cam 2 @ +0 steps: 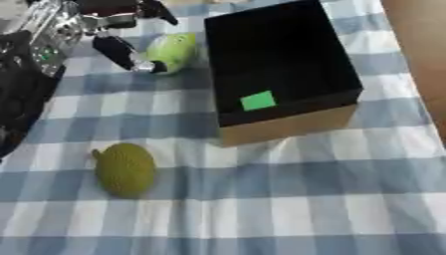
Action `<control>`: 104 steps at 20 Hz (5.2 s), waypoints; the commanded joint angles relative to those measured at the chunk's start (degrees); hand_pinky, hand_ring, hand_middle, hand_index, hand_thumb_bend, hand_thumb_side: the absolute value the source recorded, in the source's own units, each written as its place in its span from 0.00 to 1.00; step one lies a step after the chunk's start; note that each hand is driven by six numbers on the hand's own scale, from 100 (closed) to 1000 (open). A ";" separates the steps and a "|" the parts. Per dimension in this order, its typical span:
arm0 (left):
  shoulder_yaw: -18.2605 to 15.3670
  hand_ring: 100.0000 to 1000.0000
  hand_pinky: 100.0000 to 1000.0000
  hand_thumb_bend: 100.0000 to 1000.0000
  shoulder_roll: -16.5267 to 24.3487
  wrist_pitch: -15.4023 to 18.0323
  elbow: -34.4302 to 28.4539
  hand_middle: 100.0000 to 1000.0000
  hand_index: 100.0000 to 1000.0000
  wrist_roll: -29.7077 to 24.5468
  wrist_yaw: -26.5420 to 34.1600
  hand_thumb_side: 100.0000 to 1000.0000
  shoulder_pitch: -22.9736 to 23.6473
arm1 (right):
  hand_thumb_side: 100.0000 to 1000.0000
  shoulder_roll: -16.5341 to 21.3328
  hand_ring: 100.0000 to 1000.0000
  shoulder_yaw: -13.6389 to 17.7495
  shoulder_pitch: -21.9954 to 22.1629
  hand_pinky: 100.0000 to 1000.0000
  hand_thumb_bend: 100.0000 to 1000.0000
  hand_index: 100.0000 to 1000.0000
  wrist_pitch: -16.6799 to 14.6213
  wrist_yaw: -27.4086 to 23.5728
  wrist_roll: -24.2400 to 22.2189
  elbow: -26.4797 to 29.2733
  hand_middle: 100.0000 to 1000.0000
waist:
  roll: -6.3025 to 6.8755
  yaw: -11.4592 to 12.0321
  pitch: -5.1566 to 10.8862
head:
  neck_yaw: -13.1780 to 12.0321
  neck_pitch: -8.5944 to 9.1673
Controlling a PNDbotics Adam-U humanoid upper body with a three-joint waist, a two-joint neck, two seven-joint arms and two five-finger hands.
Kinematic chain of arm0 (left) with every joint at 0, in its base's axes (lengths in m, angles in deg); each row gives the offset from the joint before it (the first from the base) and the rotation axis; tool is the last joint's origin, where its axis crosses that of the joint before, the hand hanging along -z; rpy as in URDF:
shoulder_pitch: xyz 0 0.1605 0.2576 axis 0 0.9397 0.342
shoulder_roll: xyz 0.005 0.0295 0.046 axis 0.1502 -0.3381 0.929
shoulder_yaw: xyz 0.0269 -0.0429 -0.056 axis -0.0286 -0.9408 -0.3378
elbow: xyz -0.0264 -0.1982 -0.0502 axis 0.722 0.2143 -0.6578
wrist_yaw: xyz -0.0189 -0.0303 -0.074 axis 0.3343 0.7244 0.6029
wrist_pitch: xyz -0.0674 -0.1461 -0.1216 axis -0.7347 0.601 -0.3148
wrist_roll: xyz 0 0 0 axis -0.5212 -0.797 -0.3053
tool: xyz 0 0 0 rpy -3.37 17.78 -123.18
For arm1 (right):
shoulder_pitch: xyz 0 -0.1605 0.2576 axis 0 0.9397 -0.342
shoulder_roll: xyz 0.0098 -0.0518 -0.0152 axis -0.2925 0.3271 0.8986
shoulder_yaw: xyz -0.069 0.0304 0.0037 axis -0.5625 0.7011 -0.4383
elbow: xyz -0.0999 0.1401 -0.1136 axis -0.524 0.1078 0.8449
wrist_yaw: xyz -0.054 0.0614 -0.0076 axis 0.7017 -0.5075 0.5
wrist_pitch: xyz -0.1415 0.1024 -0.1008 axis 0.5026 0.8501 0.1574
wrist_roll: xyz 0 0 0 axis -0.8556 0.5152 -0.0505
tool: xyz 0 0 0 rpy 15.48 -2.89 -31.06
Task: Pick up objects on the table and place them in the box.
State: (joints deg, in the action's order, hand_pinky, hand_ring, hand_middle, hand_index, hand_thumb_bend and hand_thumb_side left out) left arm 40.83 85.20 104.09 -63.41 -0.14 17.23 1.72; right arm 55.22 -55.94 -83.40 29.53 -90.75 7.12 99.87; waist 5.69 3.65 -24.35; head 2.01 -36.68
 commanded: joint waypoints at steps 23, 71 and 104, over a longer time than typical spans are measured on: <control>-2.92 0.83 0.80 0.19 -1.47 -7.14 4.28 0.71 0.90 6.29 -9.81 0.31 -1.21 | 0.41 0.11 1.00 -0.58 -0.99 0.96 0.00 0.94 0.26 -0.95 -0.85 0.58 0.31 | -0.59 -0.74 0.46 | -1.06 0.69; 5.36 0.62 0.68 0.00 -10.58 -6.44 -13.19 0.49 0.72 0.35 14.33 0.16 -4.05 | 0.41 0.84 1.00 -0.06 -0.28 0.96 0.00 0.94 0.11 -1.39 0.75 0.58 0.33 | -0.34 -0.32 1.79 | -0.14 -0.61; 11.53 0.83 0.82 0.06 4.24 -3.32 -29.24 0.77 0.90 1.78 26.76 0.28 1.04 | 0.41 1.99 1.00 0.65 0.84 0.96 0.00 0.94 0.33 -0.54 1.73 0.58 0.33 | 0.79 1.43 2.43 | 1.20 -2.12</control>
State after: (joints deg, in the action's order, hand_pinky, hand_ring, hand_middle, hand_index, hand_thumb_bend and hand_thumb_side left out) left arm 51.48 85.81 100.83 -89.35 1.78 41.72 3.65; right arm 55.60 -55.86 -82.46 29.88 -91.73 8.54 99.87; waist 6.03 5.12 -24.32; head 2.88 -38.74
